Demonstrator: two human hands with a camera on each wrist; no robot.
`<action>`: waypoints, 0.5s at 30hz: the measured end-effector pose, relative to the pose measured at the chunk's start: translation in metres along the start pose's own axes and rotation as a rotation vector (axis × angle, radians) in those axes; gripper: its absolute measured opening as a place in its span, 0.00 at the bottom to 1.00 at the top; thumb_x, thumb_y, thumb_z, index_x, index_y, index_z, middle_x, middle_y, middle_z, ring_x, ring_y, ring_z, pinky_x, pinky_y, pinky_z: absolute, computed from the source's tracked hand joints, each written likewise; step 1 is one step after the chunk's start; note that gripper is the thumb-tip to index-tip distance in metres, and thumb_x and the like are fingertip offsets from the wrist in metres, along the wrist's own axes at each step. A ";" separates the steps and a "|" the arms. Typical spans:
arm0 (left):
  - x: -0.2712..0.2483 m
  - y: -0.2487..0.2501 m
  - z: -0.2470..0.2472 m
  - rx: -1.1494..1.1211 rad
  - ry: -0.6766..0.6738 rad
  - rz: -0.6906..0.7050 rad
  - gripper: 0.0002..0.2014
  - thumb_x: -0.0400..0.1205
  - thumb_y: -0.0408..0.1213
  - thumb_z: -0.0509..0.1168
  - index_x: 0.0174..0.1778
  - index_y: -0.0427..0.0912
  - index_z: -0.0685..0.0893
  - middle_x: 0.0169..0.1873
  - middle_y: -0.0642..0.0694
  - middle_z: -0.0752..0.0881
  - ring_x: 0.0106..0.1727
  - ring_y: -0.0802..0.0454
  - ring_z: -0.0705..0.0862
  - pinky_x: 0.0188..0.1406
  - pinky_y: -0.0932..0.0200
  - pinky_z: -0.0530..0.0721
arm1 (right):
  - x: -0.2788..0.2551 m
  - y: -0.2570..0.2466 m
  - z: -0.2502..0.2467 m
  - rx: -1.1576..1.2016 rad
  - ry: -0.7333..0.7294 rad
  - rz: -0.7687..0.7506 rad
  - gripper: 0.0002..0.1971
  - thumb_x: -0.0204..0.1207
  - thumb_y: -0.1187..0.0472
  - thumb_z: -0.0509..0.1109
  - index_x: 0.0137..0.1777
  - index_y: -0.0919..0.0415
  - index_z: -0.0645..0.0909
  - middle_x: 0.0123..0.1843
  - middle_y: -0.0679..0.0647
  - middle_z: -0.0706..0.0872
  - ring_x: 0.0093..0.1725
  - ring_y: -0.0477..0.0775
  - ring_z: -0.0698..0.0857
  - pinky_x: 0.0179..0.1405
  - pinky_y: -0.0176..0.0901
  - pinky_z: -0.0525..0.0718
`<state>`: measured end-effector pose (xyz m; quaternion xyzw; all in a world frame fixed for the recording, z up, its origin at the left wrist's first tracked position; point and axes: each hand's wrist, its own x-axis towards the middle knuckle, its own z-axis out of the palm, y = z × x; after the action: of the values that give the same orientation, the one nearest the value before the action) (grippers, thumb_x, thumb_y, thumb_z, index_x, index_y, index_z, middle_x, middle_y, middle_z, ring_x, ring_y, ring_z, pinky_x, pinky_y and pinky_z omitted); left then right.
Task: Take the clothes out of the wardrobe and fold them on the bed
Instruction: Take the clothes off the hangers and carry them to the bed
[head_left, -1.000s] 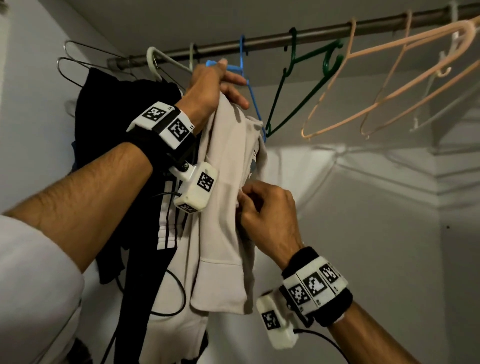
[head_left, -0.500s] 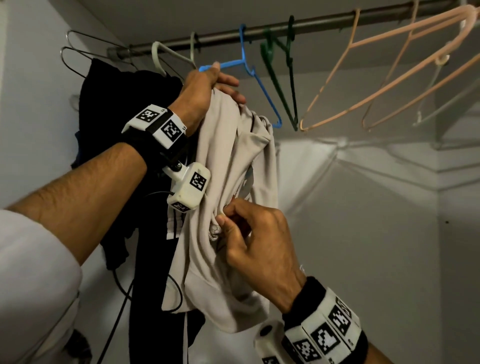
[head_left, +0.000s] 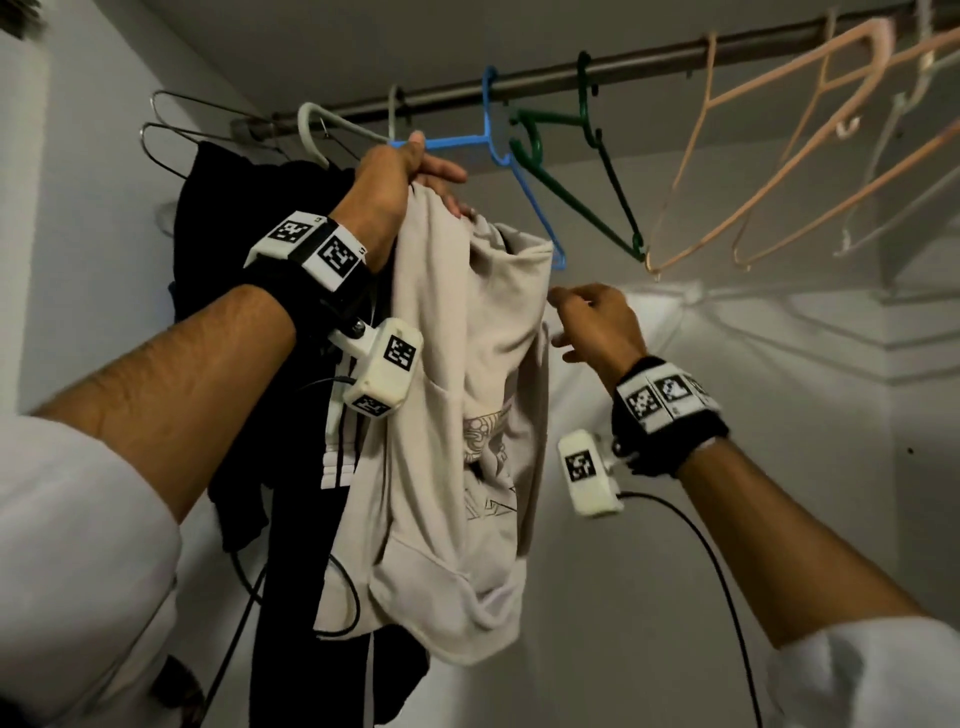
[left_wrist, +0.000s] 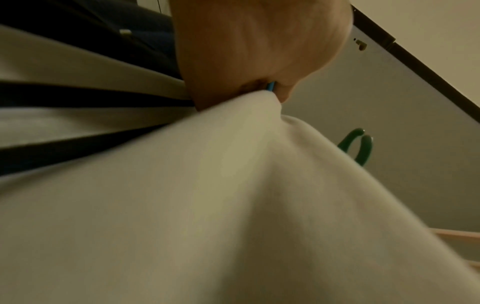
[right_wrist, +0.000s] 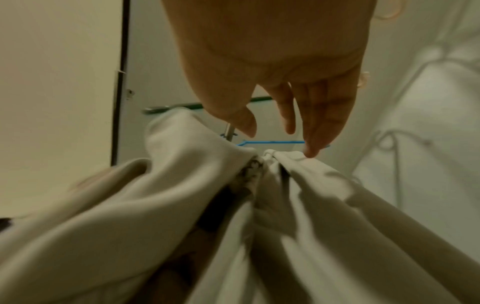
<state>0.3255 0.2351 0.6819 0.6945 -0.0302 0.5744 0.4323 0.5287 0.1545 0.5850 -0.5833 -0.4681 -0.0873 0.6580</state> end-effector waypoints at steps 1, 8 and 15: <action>-0.001 0.000 0.001 -0.012 0.000 -0.004 0.29 0.95 0.44 0.45 0.44 0.31 0.86 0.21 0.41 0.85 0.39 0.38 0.88 0.44 0.54 0.90 | 0.011 -0.001 0.005 0.028 -0.067 0.052 0.30 0.75 0.38 0.69 0.64 0.63 0.84 0.56 0.59 0.90 0.46 0.61 0.92 0.41 0.52 0.92; -0.003 -0.002 0.007 -0.011 0.025 0.007 0.29 0.95 0.43 0.46 0.40 0.31 0.84 0.17 0.42 0.83 0.26 0.45 0.85 0.36 0.58 0.88 | 0.022 -0.018 0.028 -0.283 -0.040 -0.081 0.19 0.85 0.62 0.67 0.30 0.60 0.74 0.50 0.69 0.90 0.58 0.73 0.88 0.48 0.51 0.80; 0.006 -0.014 0.010 0.023 0.094 0.050 0.25 0.94 0.43 0.52 0.37 0.31 0.83 0.23 0.44 0.87 0.24 0.46 0.84 0.39 0.49 0.88 | -0.036 0.018 0.024 -0.400 -0.052 -0.283 0.13 0.70 0.54 0.65 0.26 0.58 0.75 0.29 0.58 0.85 0.37 0.68 0.85 0.34 0.50 0.78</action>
<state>0.3429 0.2400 0.6796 0.6706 -0.0206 0.6174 0.4108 0.5084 0.1642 0.5437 -0.6327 -0.5353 -0.2548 0.4983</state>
